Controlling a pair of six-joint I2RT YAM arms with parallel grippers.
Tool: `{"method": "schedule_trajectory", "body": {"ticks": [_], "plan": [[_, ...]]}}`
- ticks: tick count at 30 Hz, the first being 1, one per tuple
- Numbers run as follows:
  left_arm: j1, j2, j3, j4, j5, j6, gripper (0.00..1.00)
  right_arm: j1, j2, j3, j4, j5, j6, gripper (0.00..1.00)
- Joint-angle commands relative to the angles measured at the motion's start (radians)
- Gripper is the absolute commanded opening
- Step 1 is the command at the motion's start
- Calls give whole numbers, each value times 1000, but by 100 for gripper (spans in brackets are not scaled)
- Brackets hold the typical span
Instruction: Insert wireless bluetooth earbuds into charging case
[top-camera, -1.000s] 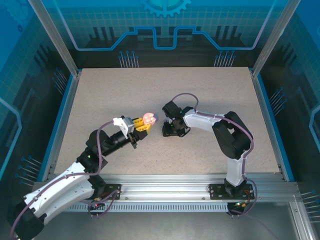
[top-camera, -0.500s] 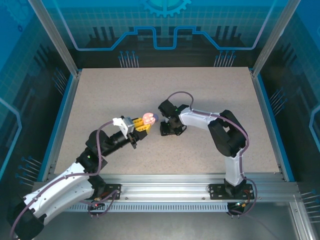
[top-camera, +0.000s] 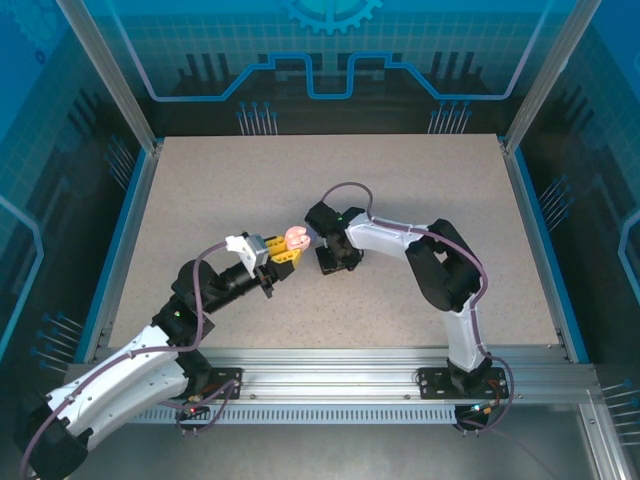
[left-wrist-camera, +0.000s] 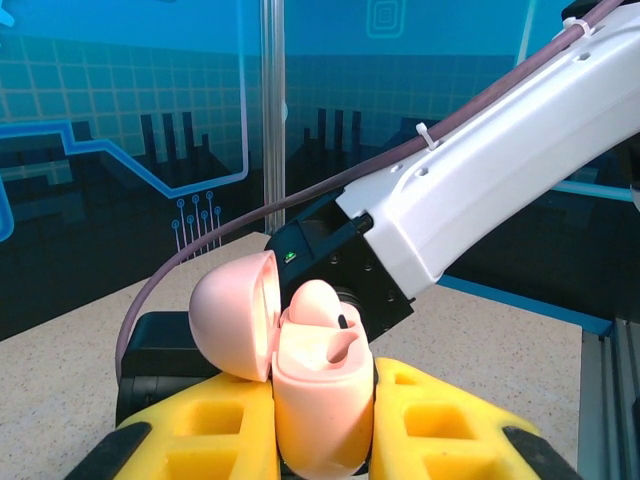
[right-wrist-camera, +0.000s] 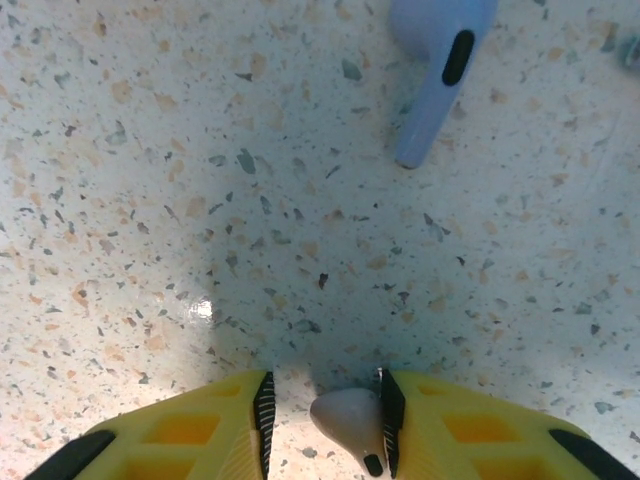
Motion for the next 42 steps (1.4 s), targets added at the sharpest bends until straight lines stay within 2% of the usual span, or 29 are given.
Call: {"method": "schedule_trajectory", "body": {"ticks": [1,12,22,27,35,42], "plan": [[-7,-19,-11,15,-21,21,7,27,51,13,-88,10,-25,35],[-7,-19,-9,12,-23,21,7,31,74,11,-71,21,-27,26],[-6,-19,-8,12,-21,19,7,9,-87,-88,30,16,-18,23],[-6,-14,-9,18,-21,15,7,-17,-256,-185,111,-3,-7,22],[-7,34,-12,70,-8,-4,7,-63,-690,-422,316,-72,-11,21],[-7,126,-4,172,15,-36,6,-78,-995,-509,470,-167,-31,21]]}}
